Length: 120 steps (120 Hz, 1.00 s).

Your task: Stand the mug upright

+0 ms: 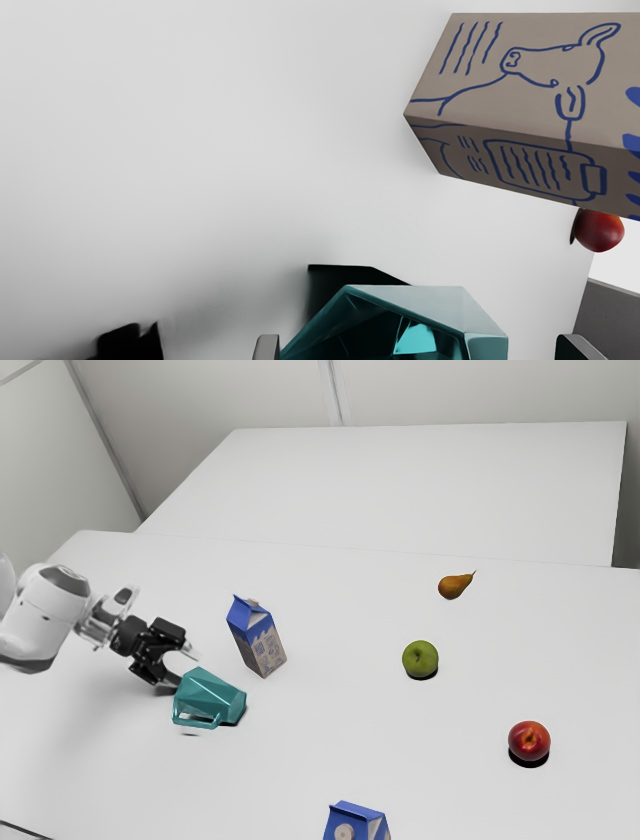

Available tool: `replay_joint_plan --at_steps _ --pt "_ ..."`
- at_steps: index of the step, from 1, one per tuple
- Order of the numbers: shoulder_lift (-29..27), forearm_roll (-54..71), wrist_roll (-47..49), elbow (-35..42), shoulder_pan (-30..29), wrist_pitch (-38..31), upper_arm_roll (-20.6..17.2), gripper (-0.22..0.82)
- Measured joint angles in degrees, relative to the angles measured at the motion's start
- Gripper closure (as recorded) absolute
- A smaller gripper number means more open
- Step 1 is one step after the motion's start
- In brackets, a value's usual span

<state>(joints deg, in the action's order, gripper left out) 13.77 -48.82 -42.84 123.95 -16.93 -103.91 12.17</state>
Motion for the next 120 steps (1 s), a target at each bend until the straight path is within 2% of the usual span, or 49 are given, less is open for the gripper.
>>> replay_joint_plan --at_steps 21,56,60,77,87,103,120 --pt "-3.1 -0.3 -1.4 3.2 0.3 0.2 -0.1 0.00" --pt "-3.9 -0.4 -3.9 3.7 1.5 2.5 -0.9 0.00" --pt "-3.8 -0.4 -4.2 3.7 1.6 2.7 -1.0 0.04" --pt "-3.9 -0.8 -5.1 4.0 1.5 3.2 -1.5 0.42" --pt "-4.2 -0.9 -5.5 4.0 1.7 3.6 -1.9 0.56" --pt "-5.1 -1.4 -6.2 3.9 1.6 4.6 -2.6 0.68" --pt "-6.9 -1.4 -6.7 3.9 1.8 5.5 -3.3 0.73"
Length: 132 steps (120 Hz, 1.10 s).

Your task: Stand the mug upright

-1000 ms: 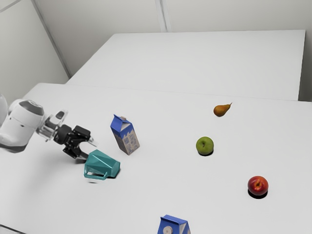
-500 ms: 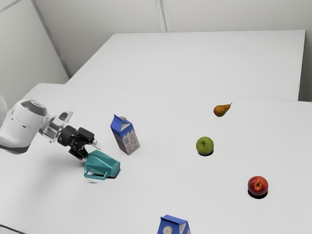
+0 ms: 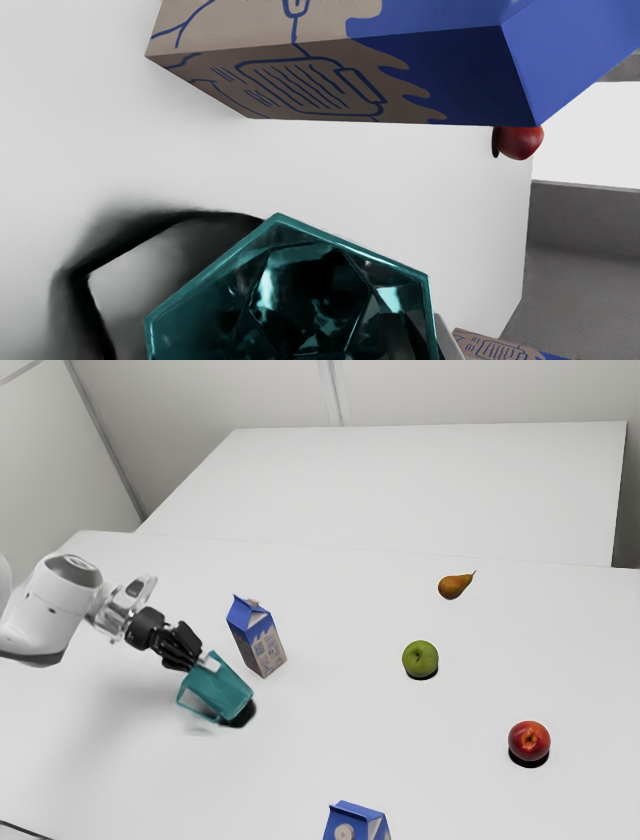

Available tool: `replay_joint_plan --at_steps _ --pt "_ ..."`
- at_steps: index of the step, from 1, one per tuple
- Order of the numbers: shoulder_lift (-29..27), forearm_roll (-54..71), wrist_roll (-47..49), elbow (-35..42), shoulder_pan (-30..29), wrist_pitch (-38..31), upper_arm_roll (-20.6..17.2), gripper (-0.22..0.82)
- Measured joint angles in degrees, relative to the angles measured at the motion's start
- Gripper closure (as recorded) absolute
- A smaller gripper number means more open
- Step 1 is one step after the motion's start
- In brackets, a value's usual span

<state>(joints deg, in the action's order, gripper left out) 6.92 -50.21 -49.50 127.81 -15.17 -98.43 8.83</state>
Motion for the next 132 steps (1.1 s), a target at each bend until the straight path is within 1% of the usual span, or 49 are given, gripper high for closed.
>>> replay_joint_plan --at_steps 16,26,38,48,65,79,93,108,132 --pt "-2.1 0.6 -0.3 0.0 0.1 0.4 -0.6 0.75" --pt "-4.5 2.6 0.3 -0.7 -0.2 0.2 -2.3 0.75" --pt "-6.0 9.4 2.0 -2.4 0.0 -1.6 -4.5 0.76" --pt "-6.4 15.7 3.7 -3.2 0.8 -4.0 -5.9 0.75" --pt "-7.8 26.6 7.0 -3.8 0.0 -9.8 -10.3 0.76" --pt "-10.3 32.1 9.8 -3.6 0.2 -13.8 -12.8 0.76" --pt "-11.2 36.0 12.6 -3.0 0.8 -18.2 -14.8 0.77" --pt "-11.5 37.9 15.6 -0.8 0.9 -22.6 -15.6 0.78" --pt "-11.5 38.9 19.4 2.1 0.4 -27.2 -15.7 0.78"
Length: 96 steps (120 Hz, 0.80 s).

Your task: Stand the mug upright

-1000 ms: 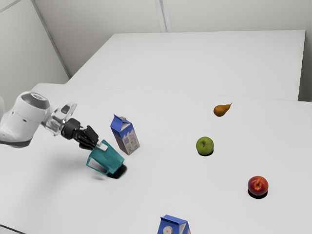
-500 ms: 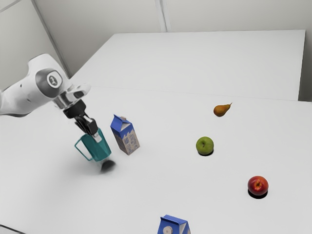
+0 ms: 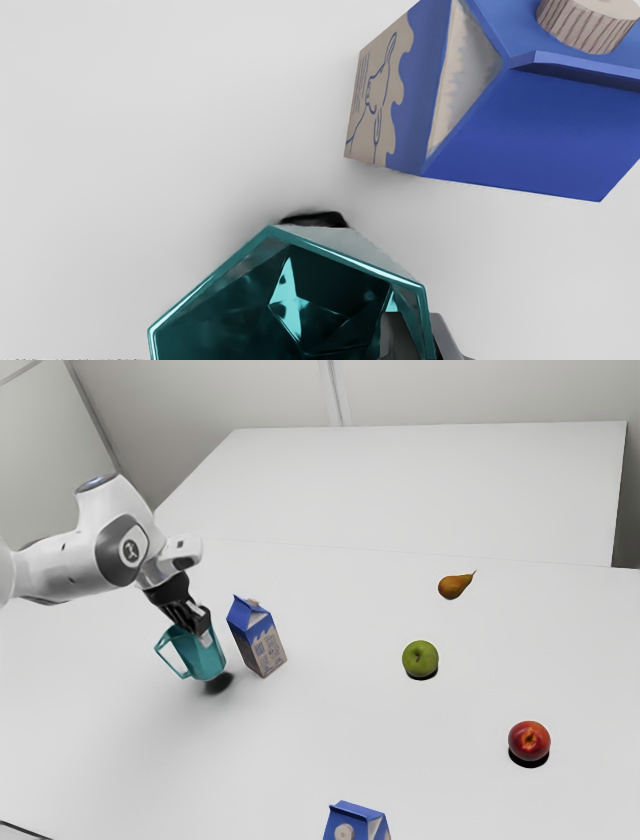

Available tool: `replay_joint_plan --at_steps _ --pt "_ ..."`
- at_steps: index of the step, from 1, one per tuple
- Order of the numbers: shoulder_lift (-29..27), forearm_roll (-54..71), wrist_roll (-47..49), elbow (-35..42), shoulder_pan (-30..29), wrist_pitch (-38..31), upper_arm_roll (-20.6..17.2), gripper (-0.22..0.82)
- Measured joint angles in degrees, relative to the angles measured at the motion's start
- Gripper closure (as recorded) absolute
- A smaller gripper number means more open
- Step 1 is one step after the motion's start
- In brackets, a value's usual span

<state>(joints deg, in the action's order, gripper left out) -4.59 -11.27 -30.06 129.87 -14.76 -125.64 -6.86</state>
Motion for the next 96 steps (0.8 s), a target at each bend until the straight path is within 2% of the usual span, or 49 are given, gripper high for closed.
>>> replay_joint_plan --at_steps 62,65,84,96 --pt "0.3 0.4 6.1 5.9 0.3 -12.7 -1.6 0.78" --pt "0.3 0.3 6.2 5.9 0.5 -12.9 -1.7 0.75" --pt "0.3 -0.2 6.5 5.9 1.4 -13.9 -1.7 0.40" --pt "0.0 -0.3 6.7 5.9 1.2 -14.0 -1.8 0.25"
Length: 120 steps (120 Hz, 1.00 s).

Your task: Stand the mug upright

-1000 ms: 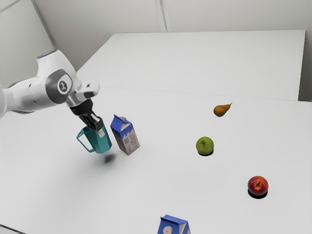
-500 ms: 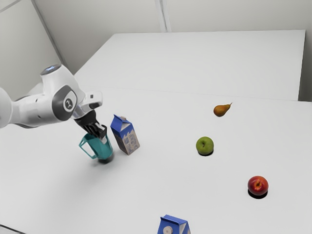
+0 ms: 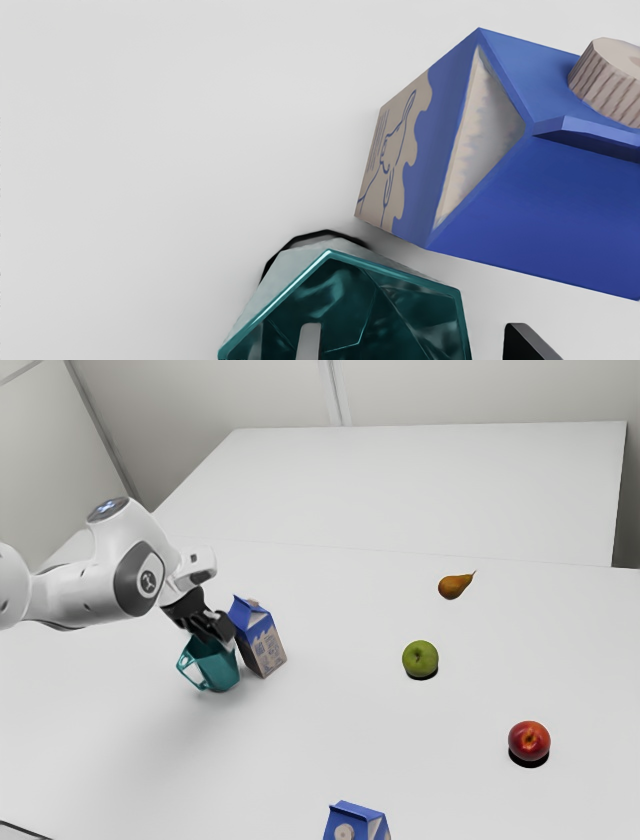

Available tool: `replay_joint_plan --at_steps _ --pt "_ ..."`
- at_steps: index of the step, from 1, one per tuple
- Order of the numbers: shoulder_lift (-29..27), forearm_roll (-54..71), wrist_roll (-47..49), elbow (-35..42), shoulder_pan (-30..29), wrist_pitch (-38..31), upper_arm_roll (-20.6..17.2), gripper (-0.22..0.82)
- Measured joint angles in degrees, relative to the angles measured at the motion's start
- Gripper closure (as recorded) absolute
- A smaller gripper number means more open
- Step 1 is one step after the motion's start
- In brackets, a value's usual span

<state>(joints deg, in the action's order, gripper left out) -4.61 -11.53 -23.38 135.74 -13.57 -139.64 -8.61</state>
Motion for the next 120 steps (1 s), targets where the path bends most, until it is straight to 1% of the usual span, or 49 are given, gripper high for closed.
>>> replay_joint_plan --at_steps 13,24,32,42,52,67,80,97,120 --pt "-1.7 -0.1 0.1 -0.4 0.0 1.1 -0.1 0.15" --pt "-2.5 -0.4 0.3 -4.4 0.0 5.5 -0.1 0.10" --pt "-2.4 -0.6 0.5 -9.5 0.0 10.5 -0.1 0.07" --pt "-1.0 -0.5 0.8 -16.5 0.1 17.3 -0.1 0.05" --pt "1.8 0.8 1.7 -24.4 0.6 24.4 -0.1 0.03" --pt "7.2 4.5 3.1 -36.9 2.8 33.3 0.3 0.02" --pt "9.6 6.8 4.1 -44.3 5.0 39.1 0.6 0.01" --pt "9.9 7.9 5.1 -46.6 5.6 43.7 0.6 0.01" --pt "10.1 8.2 6.0 -46.8 5.1 46.4 1.4 0.00"
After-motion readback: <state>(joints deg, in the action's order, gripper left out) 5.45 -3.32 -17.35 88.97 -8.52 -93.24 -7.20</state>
